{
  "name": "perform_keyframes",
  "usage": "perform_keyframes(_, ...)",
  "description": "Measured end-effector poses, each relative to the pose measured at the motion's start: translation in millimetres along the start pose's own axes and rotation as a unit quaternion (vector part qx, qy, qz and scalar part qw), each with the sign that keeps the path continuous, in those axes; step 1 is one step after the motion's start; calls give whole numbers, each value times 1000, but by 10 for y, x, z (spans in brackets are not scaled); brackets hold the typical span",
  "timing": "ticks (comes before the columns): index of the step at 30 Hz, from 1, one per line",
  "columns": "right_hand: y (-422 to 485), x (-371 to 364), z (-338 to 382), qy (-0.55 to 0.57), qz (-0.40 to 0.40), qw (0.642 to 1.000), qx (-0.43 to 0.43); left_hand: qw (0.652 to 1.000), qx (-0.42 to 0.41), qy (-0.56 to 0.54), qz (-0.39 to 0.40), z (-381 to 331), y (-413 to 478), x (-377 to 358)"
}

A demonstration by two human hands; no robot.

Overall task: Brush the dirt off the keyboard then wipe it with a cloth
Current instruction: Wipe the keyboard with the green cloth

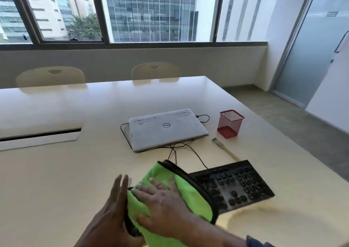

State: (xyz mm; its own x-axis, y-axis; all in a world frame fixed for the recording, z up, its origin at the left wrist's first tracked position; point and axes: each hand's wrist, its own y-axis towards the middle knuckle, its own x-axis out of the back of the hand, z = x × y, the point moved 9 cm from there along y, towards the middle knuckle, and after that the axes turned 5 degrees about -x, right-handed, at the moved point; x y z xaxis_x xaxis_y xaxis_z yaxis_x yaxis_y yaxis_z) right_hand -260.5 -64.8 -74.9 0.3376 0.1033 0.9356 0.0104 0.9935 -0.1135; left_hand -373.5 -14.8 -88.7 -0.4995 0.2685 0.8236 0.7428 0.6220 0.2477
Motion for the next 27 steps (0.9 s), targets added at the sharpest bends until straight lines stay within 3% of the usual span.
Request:
perform_keyframes(4, -360, 288, -1055, -18, -15, 990, -141, 993, 22, 64, 93, 14, 41, -117)
perform_keyframes(8, -860, 676, -2221, -11, -68, 942, -328, 985, 18, 117, 122, 73, 68, -139)
perform_keyframes(11, -878, 686, -2265, 2, -88, 940, -329, 960, 6, 224, 168, -136, 262, -181)
perform_keyframes(13, -762, 609, -2007, 14, -97, 952, -288, 961, -43, 210, 173, -531, 483, -357)
perform_keyframes(15, -658, 505, -1660, 24, -99, 968, -228, 957, -25, 164, 237, -791, 622, -688)
perform_keyframes(18, -681, 431, -1472, 24, -95, 980, -171, 961, -42, 153, 227, -1054, 874, -899)
perform_keyframes(25, -1211, 996, -2805, 35, -174, 926, -334, 953, -21, 154, 259, -991, 945, -959)
perform_keyframes(27, -1314, 1014, -2924, 60, -192, 920, -335, 954, -18, 153, 258, -1005, 968, -957)
